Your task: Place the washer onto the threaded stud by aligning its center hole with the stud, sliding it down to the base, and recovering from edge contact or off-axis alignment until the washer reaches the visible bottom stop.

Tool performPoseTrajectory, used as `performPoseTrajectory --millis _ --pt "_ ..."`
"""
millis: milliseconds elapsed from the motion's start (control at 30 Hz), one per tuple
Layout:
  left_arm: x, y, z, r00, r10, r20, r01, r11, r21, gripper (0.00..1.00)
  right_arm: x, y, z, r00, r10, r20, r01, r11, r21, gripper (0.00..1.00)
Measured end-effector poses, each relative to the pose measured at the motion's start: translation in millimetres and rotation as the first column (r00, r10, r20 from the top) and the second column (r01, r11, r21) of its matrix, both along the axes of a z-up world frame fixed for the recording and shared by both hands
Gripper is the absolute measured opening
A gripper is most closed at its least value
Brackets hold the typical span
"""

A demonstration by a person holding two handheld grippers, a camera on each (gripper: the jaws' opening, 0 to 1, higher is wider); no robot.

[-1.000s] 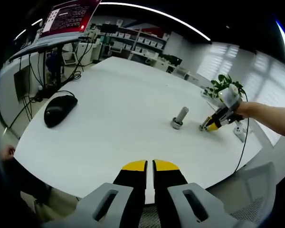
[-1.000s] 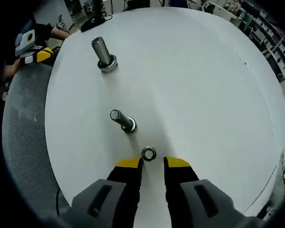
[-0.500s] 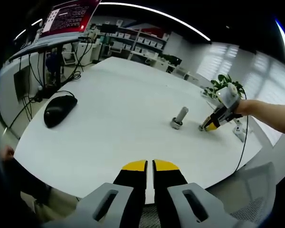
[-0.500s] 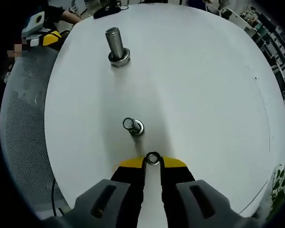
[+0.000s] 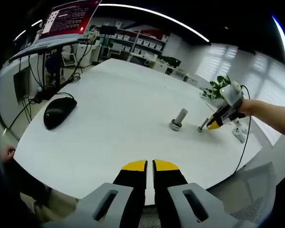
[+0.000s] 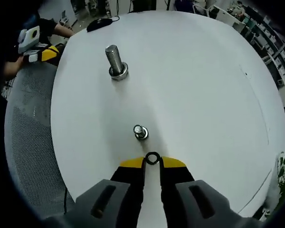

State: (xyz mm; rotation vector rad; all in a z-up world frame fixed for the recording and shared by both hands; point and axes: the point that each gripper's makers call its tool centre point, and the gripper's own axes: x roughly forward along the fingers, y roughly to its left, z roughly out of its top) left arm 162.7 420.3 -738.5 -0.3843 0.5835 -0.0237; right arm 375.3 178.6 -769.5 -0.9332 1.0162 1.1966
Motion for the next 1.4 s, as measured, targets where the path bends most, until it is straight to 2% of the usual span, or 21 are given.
performPoseTrajectory --millis 333,467,867,1000,1333,1400 --pt "0.5 1 0.8 1.0 0.002 0.006 -0.002 1.0 0.0 0.02 -3 23 37.8 0.997 0.064 0.045 -0.066 0.997 0.046 0.13" --pt "0.8 1 2.1 1.0 0.005 0.013 -0.005 1.0 -0.005 0.02 -6 30 42.2 0.996 0.086 0.036 -0.088 0.994 0.058 0.13" --pt "1.0 1 2.7 1.0 0.006 0.017 -0.006 1.0 -0.004 0.02 -10 35 23.6 0.989 0.148 0.015 -0.148 0.989 -0.008 0.13" --pt "0.9 1 3.0 1.0 0.006 0.017 -0.006 1.0 -0.004 0.02 -10 36 15.1 0.99 0.138 -0.001 -0.138 0.99 -0.014 0.13" --pt "1.2 1 2.1 1.0 0.004 0.014 -0.004 1.0 -0.002 0.02 -10 37 -19.7 0.991 0.13 -0.017 -0.131 0.99 -0.048 0.14" --pt "1.5 1 2.4 1.0 0.005 0.017 -0.005 1.0 -0.003 0.02 -9 38 -19.0 0.991 0.132 -0.012 -0.133 0.99 -0.042 0.14"
